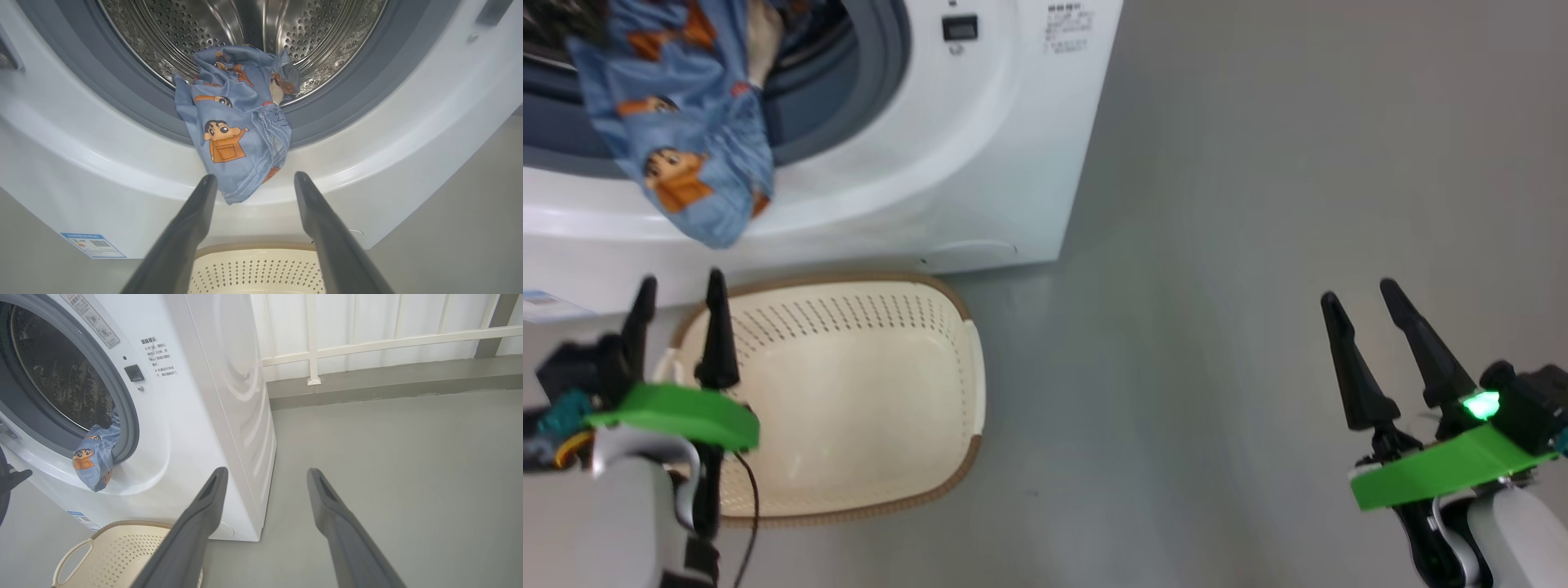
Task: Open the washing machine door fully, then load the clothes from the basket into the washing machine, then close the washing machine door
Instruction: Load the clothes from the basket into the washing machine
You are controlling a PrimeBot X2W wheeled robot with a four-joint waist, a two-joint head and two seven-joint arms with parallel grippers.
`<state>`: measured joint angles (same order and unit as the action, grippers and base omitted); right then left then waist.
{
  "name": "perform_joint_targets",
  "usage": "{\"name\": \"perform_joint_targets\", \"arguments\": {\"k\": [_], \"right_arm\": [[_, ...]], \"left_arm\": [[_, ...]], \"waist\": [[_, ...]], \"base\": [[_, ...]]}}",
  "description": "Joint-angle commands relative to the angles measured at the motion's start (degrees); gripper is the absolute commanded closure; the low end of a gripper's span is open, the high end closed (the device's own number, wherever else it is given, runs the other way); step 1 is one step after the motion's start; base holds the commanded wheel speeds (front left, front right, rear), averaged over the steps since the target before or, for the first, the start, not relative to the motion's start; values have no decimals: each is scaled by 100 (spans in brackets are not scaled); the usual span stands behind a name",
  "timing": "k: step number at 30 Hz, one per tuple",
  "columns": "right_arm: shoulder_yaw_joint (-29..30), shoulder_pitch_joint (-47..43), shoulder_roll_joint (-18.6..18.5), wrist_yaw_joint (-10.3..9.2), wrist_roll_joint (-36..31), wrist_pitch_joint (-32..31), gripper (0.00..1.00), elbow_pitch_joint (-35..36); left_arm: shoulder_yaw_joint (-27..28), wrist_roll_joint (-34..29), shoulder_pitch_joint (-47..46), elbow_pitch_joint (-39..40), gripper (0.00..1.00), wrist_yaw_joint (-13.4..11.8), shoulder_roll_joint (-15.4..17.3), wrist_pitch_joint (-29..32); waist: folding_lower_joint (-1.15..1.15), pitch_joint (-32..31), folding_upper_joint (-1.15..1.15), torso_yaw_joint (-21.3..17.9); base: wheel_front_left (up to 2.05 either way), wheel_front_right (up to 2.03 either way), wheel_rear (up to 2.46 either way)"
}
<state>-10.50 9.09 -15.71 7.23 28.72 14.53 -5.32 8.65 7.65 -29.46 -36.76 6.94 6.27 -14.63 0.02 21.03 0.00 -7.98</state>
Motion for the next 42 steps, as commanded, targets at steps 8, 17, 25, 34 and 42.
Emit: {"name": "perform_joint_targets", "arguments": {"k": [8,17,25,34,42], "right_arm": [[-167,478,49,25,103,47,0,155],[-158,610,131,25,117,47,0,158],[-186,671,201,25,118,47,0,153],[-196,664,231,25,120,47,0,142],[-164,599,260,25,118,47,0,145]], "left_arm": [[201,-147,-1240,-909,0,-174,561,-37],[103,-279,-1946,-1458,0,-265,728,-37],[97,-319,-2255,-1648,0,-436,787,-37],[148,-316,-2317,-1671,79,-621,798,-37],[186,-307,-2157,-1410,100,-728,736,-37]], "waist": [[-2,992,0,-557],[-2,1271,0,-701],[-2,1312,0,-769],[-2,1276,0,-764],[-2,1162,0,-656]], "base": [[0,0,0],[0,0,0],[0,0,0],[0,0,0],[0,0,0]]}}
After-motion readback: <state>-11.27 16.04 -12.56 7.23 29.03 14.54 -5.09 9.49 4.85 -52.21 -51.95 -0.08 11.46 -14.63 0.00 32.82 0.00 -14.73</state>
